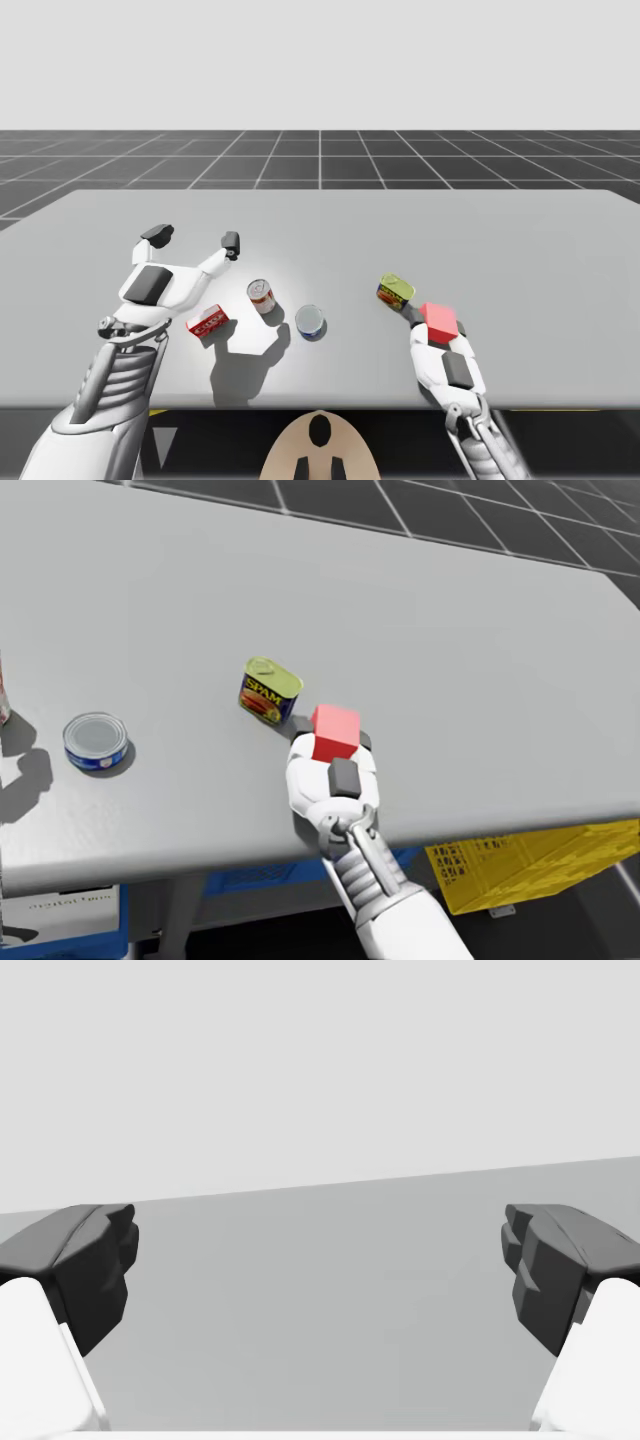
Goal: Find the red cube and pick it up.
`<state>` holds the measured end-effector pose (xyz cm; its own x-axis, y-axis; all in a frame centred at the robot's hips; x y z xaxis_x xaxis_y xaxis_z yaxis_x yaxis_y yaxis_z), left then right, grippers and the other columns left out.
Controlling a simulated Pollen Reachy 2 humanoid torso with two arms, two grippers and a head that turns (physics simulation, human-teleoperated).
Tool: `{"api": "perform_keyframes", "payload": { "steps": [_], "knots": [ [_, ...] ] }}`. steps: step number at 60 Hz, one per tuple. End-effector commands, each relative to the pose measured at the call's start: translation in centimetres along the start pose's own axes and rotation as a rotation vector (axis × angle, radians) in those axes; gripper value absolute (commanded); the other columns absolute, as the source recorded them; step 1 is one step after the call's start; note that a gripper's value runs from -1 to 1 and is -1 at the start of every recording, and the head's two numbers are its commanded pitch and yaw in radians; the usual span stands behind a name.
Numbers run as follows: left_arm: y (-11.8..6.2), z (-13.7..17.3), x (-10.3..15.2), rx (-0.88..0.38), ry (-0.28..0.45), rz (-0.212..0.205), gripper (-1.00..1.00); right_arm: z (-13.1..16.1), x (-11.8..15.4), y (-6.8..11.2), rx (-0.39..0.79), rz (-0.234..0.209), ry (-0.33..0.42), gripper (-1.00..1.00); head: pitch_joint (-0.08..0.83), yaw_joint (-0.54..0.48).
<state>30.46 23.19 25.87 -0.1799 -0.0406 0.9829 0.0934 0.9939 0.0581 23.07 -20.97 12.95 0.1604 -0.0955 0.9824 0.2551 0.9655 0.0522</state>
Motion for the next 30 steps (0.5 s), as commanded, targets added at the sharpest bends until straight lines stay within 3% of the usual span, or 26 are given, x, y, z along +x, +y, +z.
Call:
{"api": "perform_keyframes", "payload": {
  "steps": [1,17,30],
  "knots": [
    [0.0,0.0,0.0,0.0,0.0,0.0,-1.0,0.8,-1.1,1.1,-0.012,-0.062,0.056,1.0,0.681,-0.41],
    [-0.1,0.0,-0.1,-0.005,0.005,-0.005,-1.0,1.1,-1.3,0.9,-0.008,-0.065,0.061,1.0,0.454,-0.43],
    [-0.2,0.0,-0.1,-0.004,0.004,-0.001,-1.0,1.7,2.0,0.7,0.021,-0.044,-0.015,1.0,0.394,-0.42]
  ]
}}
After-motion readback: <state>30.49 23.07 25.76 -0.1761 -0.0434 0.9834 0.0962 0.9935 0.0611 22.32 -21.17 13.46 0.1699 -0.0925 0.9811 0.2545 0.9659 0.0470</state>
